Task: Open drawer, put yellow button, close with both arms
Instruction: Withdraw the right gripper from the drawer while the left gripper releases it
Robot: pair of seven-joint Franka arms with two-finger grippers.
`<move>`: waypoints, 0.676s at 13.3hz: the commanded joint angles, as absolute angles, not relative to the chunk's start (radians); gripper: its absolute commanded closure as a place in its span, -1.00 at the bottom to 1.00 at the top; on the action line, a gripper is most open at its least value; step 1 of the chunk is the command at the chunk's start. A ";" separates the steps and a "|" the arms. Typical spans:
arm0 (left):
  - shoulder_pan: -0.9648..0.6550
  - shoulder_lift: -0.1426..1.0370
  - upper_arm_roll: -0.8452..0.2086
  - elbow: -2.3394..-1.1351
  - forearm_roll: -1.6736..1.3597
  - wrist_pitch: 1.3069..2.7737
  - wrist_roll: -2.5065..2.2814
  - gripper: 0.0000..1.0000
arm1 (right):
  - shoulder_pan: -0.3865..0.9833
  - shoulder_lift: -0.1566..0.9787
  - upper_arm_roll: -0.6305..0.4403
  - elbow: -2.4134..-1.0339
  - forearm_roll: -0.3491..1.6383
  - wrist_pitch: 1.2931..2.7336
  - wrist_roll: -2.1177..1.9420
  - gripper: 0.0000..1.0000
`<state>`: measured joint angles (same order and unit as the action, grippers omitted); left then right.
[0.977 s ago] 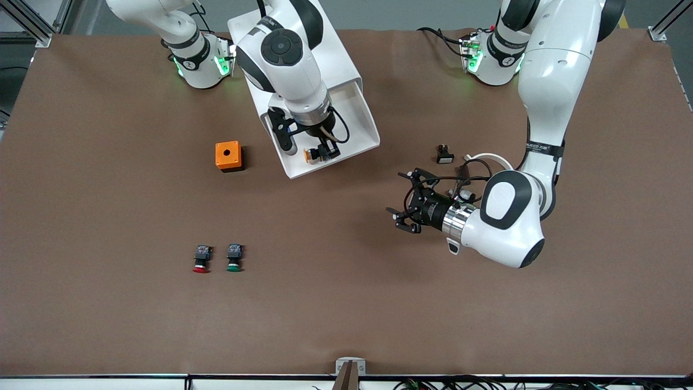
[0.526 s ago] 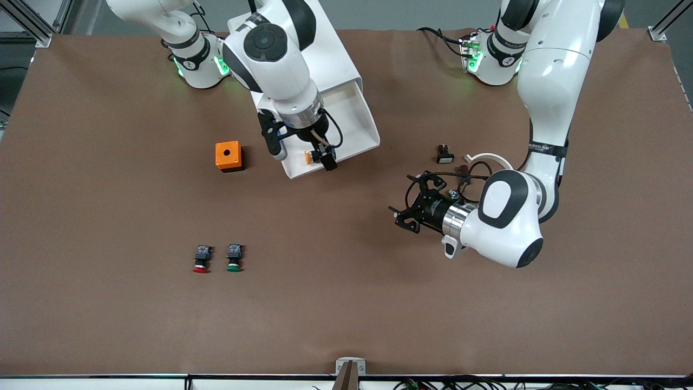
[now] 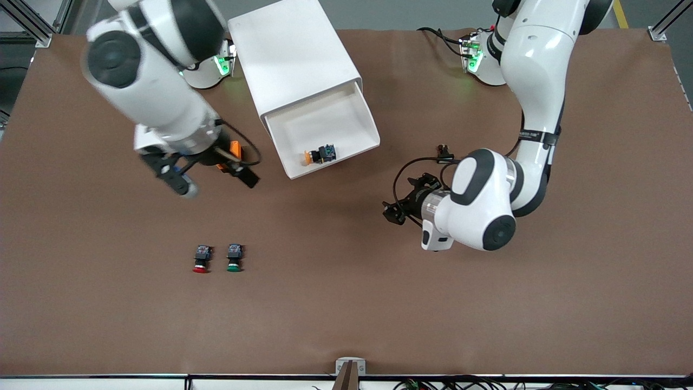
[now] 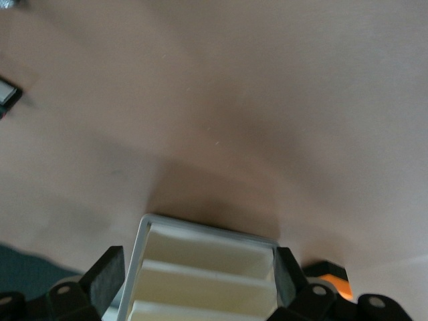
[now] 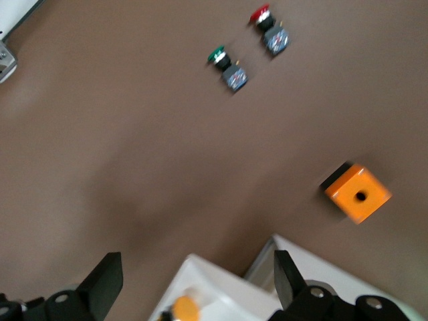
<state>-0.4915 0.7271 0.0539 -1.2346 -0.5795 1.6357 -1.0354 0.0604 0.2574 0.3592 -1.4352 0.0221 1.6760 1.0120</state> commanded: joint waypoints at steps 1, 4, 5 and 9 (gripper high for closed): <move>-0.566 0.701 0.063 -1.249 -0.479 1.706 -1.015 -0.98 | -0.073 0.255 0.365 -1.420 0.045 1.632 0.737 -1.00; -0.638 0.700 0.060 -1.249 -0.372 1.724 -1.014 -0.98 | -0.057 0.223 0.201 -1.424 0.046 1.632 0.509 -1.00; -0.664 0.698 0.060 -1.249 -0.353 1.730 -1.025 -0.98 | -0.040 0.194 0.143 -1.430 0.037 1.634 0.406 -1.00; -0.754 0.689 0.060 -1.252 -0.339 1.746 -1.049 -0.98 | 0.038 0.092 -0.058 -1.491 0.032 1.650 0.100 -1.00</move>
